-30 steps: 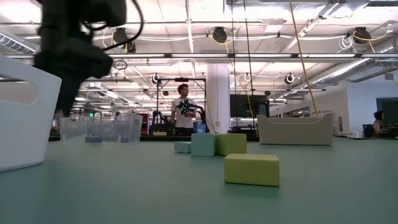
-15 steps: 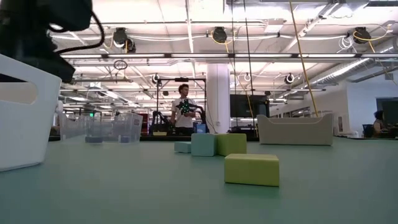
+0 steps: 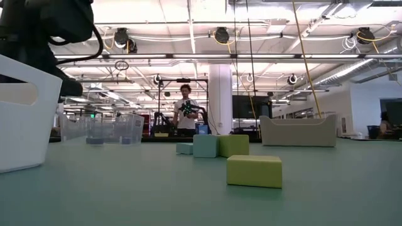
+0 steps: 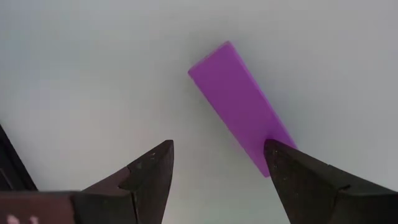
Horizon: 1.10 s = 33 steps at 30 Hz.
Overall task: Sort & place blocks by color
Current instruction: Put the violet block into the transparent bin
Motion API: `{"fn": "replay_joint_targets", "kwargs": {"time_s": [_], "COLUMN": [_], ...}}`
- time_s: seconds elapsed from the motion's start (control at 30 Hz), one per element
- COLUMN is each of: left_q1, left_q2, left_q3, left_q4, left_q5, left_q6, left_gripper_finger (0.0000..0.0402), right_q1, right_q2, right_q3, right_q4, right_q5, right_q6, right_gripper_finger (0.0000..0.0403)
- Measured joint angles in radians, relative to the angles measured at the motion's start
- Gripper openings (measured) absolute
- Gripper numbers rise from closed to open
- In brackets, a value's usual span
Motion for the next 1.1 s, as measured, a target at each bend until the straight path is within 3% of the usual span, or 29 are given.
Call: {"fn": "replay_joint_targets", "kwargs": {"time_s": [0.27, 0.57, 1.1], "left_q1": [-0.001, 0.028, 0.034], "left_q2": [0.002, 0.003, 0.057], "left_q3": [-0.002, -0.003, -0.003], "left_q4": [0.088, 0.204, 0.264], "left_q5": [-0.044, -0.203, -0.213], "left_q6": [-0.029, 0.002, -0.147], "left_gripper_finger": [0.0255, 0.0255, 0.0255], "right_q1": [0.0, 0.0, -0.001], "right_q2": [0.0, 0.0, 0.0], "right_q3": [0.0, 0.0, 0.0], "right_q4": [0.0, -0.003, -0.004], "right_q5": [0.0, 0.0, 0.002], "right_q6": [-0.004, -0.031, -0.076], "right_gripper_finger": [0.0294, 0.0294, 0.0294]}}
